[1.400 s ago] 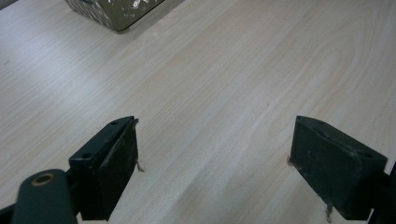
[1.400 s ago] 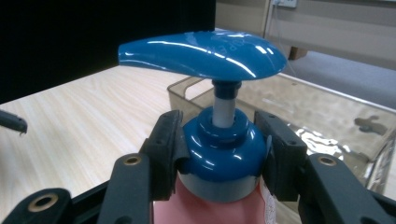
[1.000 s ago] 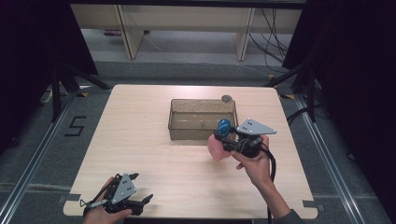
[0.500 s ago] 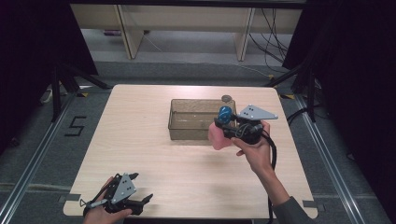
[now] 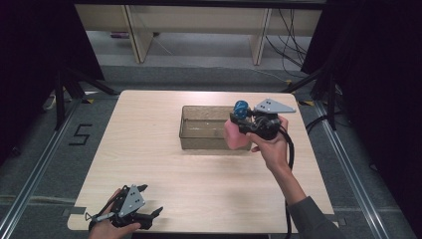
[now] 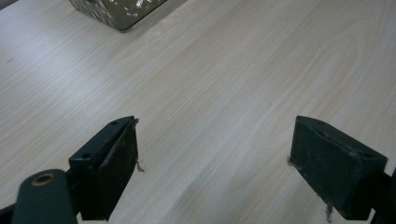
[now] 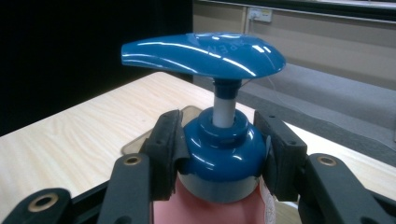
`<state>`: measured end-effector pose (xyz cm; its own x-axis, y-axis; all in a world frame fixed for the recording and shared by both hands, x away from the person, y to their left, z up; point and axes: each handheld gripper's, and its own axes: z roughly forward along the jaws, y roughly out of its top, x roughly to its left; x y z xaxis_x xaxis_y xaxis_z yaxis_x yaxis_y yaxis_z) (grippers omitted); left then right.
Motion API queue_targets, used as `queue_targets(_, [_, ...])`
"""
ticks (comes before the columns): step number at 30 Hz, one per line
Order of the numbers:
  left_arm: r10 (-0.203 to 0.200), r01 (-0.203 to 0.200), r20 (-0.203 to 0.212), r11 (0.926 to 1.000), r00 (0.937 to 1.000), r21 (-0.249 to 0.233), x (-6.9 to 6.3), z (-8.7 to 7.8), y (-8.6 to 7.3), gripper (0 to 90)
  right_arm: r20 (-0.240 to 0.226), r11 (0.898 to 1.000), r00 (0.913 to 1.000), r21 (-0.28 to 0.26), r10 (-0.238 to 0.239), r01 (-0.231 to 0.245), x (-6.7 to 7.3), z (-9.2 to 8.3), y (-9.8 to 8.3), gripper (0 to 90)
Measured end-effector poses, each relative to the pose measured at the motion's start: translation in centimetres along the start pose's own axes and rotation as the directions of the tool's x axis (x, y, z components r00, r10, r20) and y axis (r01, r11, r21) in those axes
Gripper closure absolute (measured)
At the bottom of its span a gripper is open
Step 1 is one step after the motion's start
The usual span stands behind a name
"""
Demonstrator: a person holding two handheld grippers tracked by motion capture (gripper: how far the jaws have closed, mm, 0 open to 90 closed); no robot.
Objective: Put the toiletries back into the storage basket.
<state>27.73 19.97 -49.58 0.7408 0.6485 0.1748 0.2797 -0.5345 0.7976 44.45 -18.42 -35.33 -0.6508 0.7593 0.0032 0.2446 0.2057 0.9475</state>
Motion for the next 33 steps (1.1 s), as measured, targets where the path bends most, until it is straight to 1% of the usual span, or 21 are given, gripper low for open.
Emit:
queue_targets(1, [0.022,-0.022,-0.005,0.9997,0.9998,0.014,0.1,-0.1,0.0,14.9,0.015,1.000,0.9998,0.006,0.009,-0.009,-0.1,0.2,0.1,53.8])
queue_targets(2, [0.022,-0.022,0.000,0.9997,0.9997,0.013,0.1,-0.1,0.0,14.9,0.010,1.000,0.9999,0.009,0.004,-0.004,-0.4,0.5,0.2,53.9])
queue_targets(3, [0.022,-0.022,-0.002,0.9997,0.9998,0.013,0.1,-0.1,0.0,14.9,0.024,1.000,0.9996,0.001,0.015,-0.015,-0.5,0.7,0.2,53.8])
queue_targets(4, [0.023,-0.023,-0.008,0.9997,0.9997,0.012,0.1,-0.1,0.0,14.9,0.030,1.000,0.9996,0.005,0.000,-0.001,-0.9,0.9,0.3,53.9])
queue_targets(7, [0.025,-0.025,0.000,0.9994,0.9997,0.024,0.1,-0.1,0.0,14.9,0.051,0.999,0.9981,0.008,0.033,-0.034,-1.5,1.6,0.4,53.9])
queue_targets(8, [0.023,-0.023,0.004,0.9996,0.9997,0.019,0.1,-0.1,0.0,14.8,0.056,1.000,0.9983,0.019,0.017,-0.018,-1.9,1.8,0.4,53.9])
queue_targets(9, [0.024,-0.024,0.003,0.9995,0.9997,0.020,0.1,-0.1,0.0,14.8,0.061,0.999,0.9976,0.017,0.033,-0.034,-2.0,2.0,0.4,53.9])
queue_targets(10, [-0.001,0.001,-0.009,1.0000,1.0000,-0.006,-0.1,0.0,0.0,14.8,0.058,0.999,0.9976,0.018,0.038,-0.039,-2.2,2.3,0.3,53.8])
queue_targets(11, [0.027,-0.027,-0.007,0.9995,0.9996,0.014,0.1,-0.1,0.0,14.9,0.074,0.998,0.9960,0.023,0.050,-0.052,-2.3,2.4,0.3,53.9])
queue_targets(14, [0.022,-0.022,0.003,0.9996,0.9998,0.018,0.1,-0.1,0.0,14.8,0.082,0.997,0.9939,0.026,0.074,-0.076,-2.8,3.0,-0.1,53.9])
queue_targets(15, [0.023,-0.023,0.003,0.9995,0.9997,0.020,0.1,-0.1,0.0,14.9,0.086,0.998,0.9949,0.018,0.054,-0.056,-3.2,3.3,-0.2,53.9])
queue_targets(16, [0.026,-0.026,0.004,0.9995,0.9997,0.019,0.1,-0.1,0.0,14.8,0.095,0.998,0.9941,0.025,0.053,-0.055,-3.3,3.4,-0.2,53.9])
queue_targets(21, [0.018,-0.018,-0.008,0.9998,0.9998,0.009,0.1,-0.1,0.0,14.9,0.105,0.997,0.9922,0.039,0.068,-0.072,-3.9,4.1,-0.6,53.8])
queue_targets(22, [0.028,-0.028,-0.006,0.9995,0.9996,0.016,0.1,-0.1,0.0,14.9,0.109,0.997,0.9922,0.032,0.060,-0.064,-4.1,4.3,-0.7,53.9])
queue_targets(25, [0.012,-0.012,-0.005,0.9999,0.9999,0.004,0.0,-0.1,0.0,14.9,0.113,0.995,0.9891,0.035,0.094,-0.098,-4.3,4.5,-1.0,53.8])
queue_targets(26, [0.021,-0.021,-0.001,0.9997,0.9998,0.013,0.1,-0.2,0.0,14.9,0.125,0.996,0.9893,0.031,0.076,-0.080,-4.4,4.5,-1.1,53.9])
queue_targets(27, [0.002,-0.002,0.001,1.0000,1.0000,-0.002,0.1,-0.1,0.0,14.9,0.118,0.996,0.9899,0.033,0.079,-0.083,-4.5,4.6,-1.3,53.9])
queue_targets(28, [0.004,-0.004,-0.002,1.0000,1.0000,-0.002,0.1,-0.1,0.0,14.8,0.125,0.993,0.9870,0.040,0.101,-0.107,-4.3,4.6,-1.4,53.9])
queue_targets(29, [0.004,-0.004,-0.001,1.0000,1.0000,0.000,0.1,-0.1,0.0,14.9,0.118,0.995,0.9890,0.035,0.089,-0.094,-4.5,4.8,-1.6,53.8])
queue_targets(31, [0.023,-0.023,-0.007,0.9997,0.9997,0.012,0.1,-0.2,0.0,14.9,0.131,0.994,0.9870,0.044,0.092,-0.099,-4.5,4.9,-1.8,53.8])
queue_targets(33, [0.019,-0.019,0.002,0.9997,0.9998,0.017,0.2,-0.1,0.0,14.8,0.132,0.995,0.9877,0.038,0.085,-0.090,-4.7,5.1,-1.9,53.9])
